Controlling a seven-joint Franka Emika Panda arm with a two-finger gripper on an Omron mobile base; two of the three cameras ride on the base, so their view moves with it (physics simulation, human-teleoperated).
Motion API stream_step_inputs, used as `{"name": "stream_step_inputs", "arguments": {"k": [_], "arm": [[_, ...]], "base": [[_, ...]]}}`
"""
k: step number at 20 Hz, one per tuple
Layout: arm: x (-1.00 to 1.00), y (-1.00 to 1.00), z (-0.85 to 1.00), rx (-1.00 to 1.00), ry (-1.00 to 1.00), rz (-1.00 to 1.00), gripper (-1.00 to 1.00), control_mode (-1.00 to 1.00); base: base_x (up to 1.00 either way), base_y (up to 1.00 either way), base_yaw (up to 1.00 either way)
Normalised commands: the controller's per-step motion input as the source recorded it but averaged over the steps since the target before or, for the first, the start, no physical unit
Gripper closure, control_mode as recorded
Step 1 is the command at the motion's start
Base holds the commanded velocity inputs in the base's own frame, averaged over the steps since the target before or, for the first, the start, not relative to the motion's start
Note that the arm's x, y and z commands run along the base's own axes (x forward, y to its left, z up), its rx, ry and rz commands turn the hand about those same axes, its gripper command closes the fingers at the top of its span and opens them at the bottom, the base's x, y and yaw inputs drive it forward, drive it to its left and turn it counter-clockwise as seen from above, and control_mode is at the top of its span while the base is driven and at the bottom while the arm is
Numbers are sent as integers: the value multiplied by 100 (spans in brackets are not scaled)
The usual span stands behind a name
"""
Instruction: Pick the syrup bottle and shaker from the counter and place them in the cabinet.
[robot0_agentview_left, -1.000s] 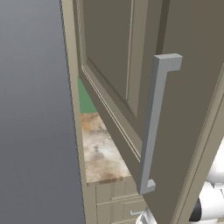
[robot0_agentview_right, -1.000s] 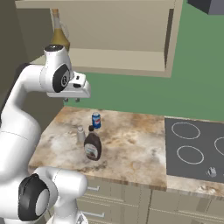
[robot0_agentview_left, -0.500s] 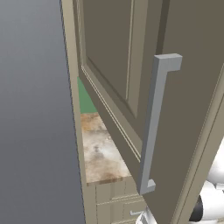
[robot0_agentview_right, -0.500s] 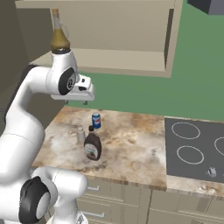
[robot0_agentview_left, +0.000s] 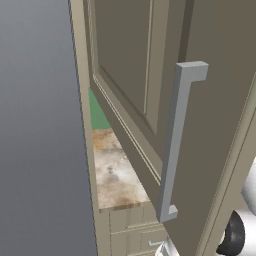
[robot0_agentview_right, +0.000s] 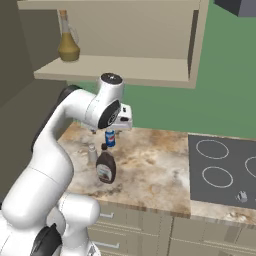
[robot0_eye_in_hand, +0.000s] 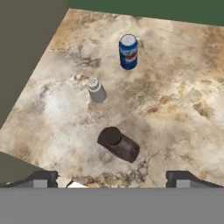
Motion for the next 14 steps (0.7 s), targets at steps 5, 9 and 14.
{"name": "stream_step_inputs", "arguments": {"k": [5, 9, 14], "arm": [[-36, -37, -52, 12, -7, 32, -100, -100], [-34, -9, -55, 12, -13, 32, -100, -100], [-23, 0, -49, 15, -9, 18, -100, -100]], "base": [[0, 0, 0], [0, 0, 0], [0, 0, 0]]}}
